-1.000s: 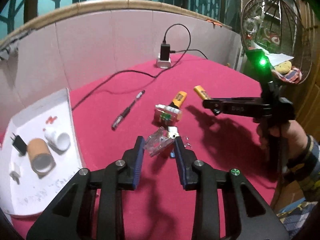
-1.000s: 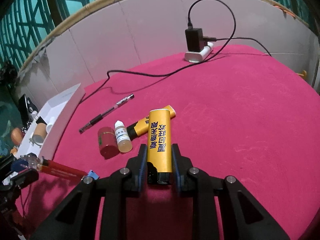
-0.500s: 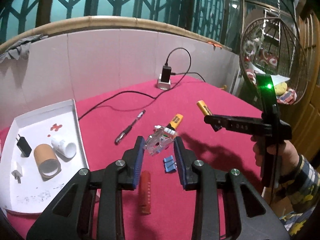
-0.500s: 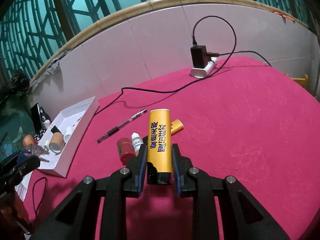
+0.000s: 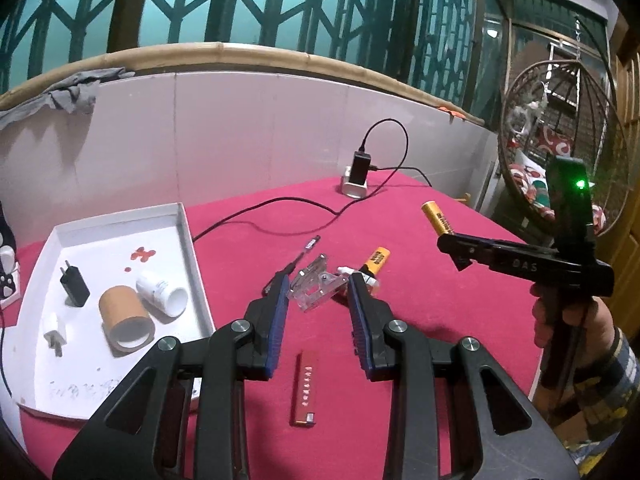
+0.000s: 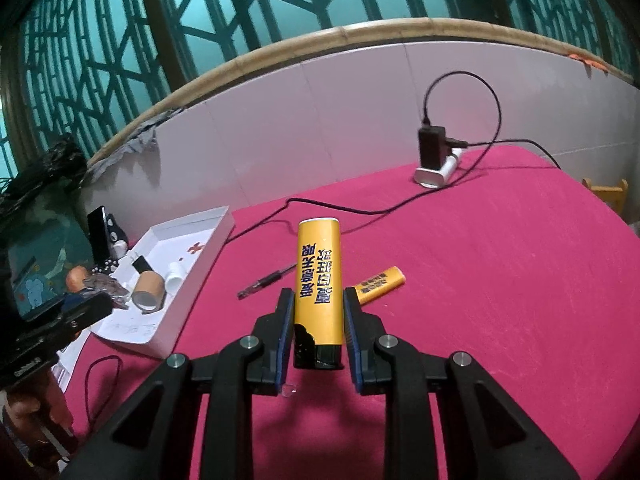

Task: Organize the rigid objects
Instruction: 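Lift the yellow tube with the right tool while the left tool lifts the keychain, then carry the yellow tube and clear keychain over the white tray with both tools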

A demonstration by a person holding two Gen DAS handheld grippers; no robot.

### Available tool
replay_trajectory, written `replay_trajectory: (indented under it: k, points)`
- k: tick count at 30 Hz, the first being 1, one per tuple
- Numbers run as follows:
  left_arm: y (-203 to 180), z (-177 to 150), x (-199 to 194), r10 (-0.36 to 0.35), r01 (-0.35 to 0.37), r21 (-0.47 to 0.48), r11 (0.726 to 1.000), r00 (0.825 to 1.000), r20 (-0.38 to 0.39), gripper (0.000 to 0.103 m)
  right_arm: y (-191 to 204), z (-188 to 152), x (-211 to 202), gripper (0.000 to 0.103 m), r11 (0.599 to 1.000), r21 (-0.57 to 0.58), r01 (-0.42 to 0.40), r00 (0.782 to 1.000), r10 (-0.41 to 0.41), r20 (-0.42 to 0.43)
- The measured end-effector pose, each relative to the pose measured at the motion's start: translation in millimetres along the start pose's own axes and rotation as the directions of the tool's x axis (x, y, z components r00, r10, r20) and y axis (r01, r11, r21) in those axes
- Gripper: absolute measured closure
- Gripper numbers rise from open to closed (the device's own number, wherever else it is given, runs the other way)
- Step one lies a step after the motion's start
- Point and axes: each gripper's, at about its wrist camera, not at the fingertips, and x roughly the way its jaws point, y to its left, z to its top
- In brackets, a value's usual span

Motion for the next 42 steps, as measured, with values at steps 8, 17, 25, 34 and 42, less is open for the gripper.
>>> replay_trajectory:
  k: [8,17,25,34,42]
  points:
    - [26.4,-4.4,-10.8,0.058,-0.056,-0.066,0.996,0.998,0.022,0.074,25.3,6.4,2.7,0.08,0.998,-0.052,-0.019,1.0,0.018,-0.011]
    - [84.5,-14.2,-29.1,0.174,-0.163,-0.198,0.967,0.984,0.036,0.074,69.7,19.4,15.4,0.08,0.986,-0.154,-0.065,0.998,0.062,-0.028]
    - [116.0,-23.1,-41.6,0.235,-0.216,-0.267,0.939,0.971,0.04,0.074,108.9,28.6,30.7,0.08,0.968,-0.228,-0.104,0.994,0.096,-0.047]
    - [143.4,-32.0,-46.5,0.269,-0.247,-0.338,0.908,0.963,0.02,0.074,146.7,36.8,63.9,0.08,0.947,-0.289,-0.14,0.988,0.114,-0.107]
    - [169.4,-38.2,-54.3,0.322,-0.294,-0.374,0.88,0.947,0.013,0.074,172.0,40.0,95.6,0.08,0.933,-0.324,-0.156,0.981,0.109,-0.159]
